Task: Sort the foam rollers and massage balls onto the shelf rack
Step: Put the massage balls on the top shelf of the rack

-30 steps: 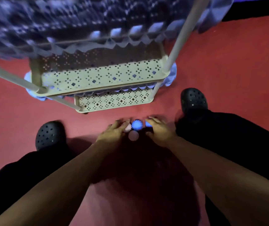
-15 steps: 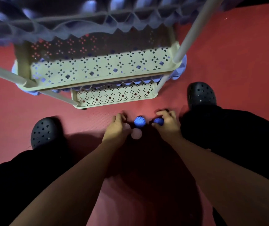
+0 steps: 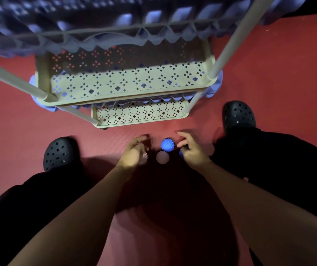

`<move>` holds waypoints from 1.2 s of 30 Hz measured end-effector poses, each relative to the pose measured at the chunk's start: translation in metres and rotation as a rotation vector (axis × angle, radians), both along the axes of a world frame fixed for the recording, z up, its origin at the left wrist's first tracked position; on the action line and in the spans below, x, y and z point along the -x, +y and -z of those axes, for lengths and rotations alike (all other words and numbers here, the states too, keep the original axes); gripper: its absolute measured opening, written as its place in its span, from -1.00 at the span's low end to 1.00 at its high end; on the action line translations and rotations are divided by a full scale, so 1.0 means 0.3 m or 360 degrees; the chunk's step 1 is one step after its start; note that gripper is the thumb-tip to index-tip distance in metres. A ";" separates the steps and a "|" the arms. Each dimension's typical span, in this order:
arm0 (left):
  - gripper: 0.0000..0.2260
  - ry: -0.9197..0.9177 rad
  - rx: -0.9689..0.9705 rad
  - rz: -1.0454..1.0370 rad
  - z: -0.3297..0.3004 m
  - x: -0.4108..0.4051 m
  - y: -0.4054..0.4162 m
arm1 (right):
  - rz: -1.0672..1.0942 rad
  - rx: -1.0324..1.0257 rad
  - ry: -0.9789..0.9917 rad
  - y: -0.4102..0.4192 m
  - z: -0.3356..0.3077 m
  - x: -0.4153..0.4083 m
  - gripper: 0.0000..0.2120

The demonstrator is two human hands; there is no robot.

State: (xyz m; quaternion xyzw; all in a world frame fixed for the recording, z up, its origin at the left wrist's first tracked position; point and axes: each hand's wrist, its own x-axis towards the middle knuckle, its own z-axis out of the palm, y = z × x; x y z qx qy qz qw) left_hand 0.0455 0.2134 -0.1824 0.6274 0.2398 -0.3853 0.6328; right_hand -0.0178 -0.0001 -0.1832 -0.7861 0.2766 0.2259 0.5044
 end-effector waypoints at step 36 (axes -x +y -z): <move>-0.80 0.0633 0.0363 -0.0062 -0.137 0.075 0.092 | 0.0432 -0.0689 0.0463 0.130 -0.178 -0.005 -0.69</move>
